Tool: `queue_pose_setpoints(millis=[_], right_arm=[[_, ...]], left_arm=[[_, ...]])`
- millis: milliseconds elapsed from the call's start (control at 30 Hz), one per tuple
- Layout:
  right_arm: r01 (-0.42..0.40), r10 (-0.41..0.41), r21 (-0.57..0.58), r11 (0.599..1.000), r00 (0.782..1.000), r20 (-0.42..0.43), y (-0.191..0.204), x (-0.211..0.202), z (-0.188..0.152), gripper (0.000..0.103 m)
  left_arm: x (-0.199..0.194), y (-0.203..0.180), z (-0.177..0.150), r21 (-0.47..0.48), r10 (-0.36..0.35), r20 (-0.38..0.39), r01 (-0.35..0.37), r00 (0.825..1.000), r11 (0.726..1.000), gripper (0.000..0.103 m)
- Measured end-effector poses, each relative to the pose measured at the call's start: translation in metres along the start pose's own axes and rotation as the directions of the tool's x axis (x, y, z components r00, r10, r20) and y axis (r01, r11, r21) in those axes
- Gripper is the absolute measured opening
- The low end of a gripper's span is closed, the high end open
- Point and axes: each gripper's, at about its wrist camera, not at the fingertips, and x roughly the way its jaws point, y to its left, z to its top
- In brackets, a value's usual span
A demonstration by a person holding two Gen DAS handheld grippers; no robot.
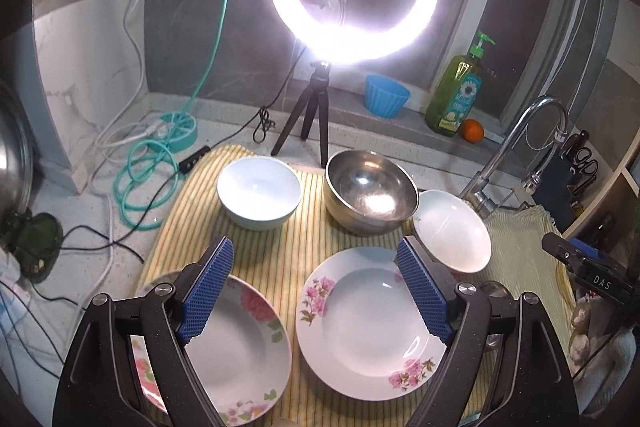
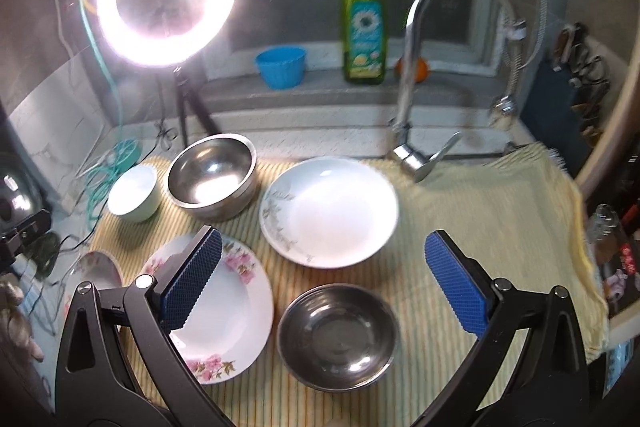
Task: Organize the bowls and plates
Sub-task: 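Grasp the rim of the pink-and-brown flowered plate with the left gripper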
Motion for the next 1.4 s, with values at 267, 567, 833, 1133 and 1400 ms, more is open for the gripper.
queue_pose_setpoints(millis=[267, 567, 833, 1133, 1400], right_arm=[[-0.227, 0.221, -0.033, 0.973, 0.966, -0.131, 0.005, 0.041, 0.000, 0.093], [-0.386, 0.357, -0.032, 0.922, 0.878, -0.318, 0.015, 0.088, 0.000, 0.066], [-0.457, 0.366, -0.126, 0.880, 0.825, -0.431, 0.043, 0.117, 0.004, 0.054], [-0.476, 0.351, -0.124, 0.871, 0.778, -0.521, 0.053, 0.157, 0.003, 0.044], [-0.488, 0.349, -0.114, 0.865, 0.749, -0.563, 0.061, 0.181, 0.005, 0.040]], left_arm=[[0.015, 0.004, -0.025, -0.046, -0.041, -0.125, 0.036, 0.991, 0.998, 0.071], [0.024, 0.008, -0.055, -0.160, -0.096, -0.212, 0.063, 0.972, 0.985, 0.047], [0.023, 0.001, -0.089, -0.264, -0.139, -0.259, 0.068, 0.956, 0.962, 0.028], [0.033, 0.004, -0.129, -0.380, -0.167, -0.304, 0.041, 0.938, 0.924, 0.022], [0.037, 0.008, -0.139, -0.427, -0.159, -0.295, 0.019, 0.942, 0.904, 0.022]])
